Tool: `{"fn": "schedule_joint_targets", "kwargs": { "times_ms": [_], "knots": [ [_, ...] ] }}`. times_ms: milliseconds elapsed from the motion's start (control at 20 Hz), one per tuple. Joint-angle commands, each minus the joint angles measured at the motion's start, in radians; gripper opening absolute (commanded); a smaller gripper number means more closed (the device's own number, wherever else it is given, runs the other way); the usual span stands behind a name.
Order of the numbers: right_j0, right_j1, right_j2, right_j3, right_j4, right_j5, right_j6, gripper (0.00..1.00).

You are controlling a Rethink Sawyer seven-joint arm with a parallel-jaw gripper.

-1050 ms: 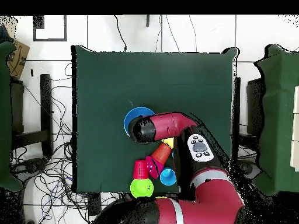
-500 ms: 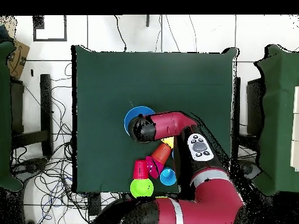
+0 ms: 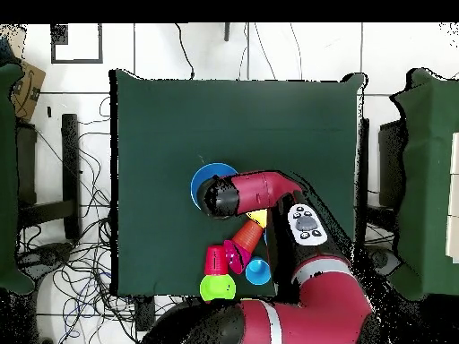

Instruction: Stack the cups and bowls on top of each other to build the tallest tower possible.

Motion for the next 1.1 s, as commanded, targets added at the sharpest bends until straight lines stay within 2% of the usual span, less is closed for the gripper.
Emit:
{"fn": "schedule_joint_targets", "kwargs": {
  "times_ms": [50,1100],
  "knots": [
    [0.005,0.056,0.059,-0.079,-0.065,-0.027,-0.044,1.0],
    [0.009,0.044,0.054,-0.068,-0.066,-0.04,-0.035,1.0]
  ]
}}
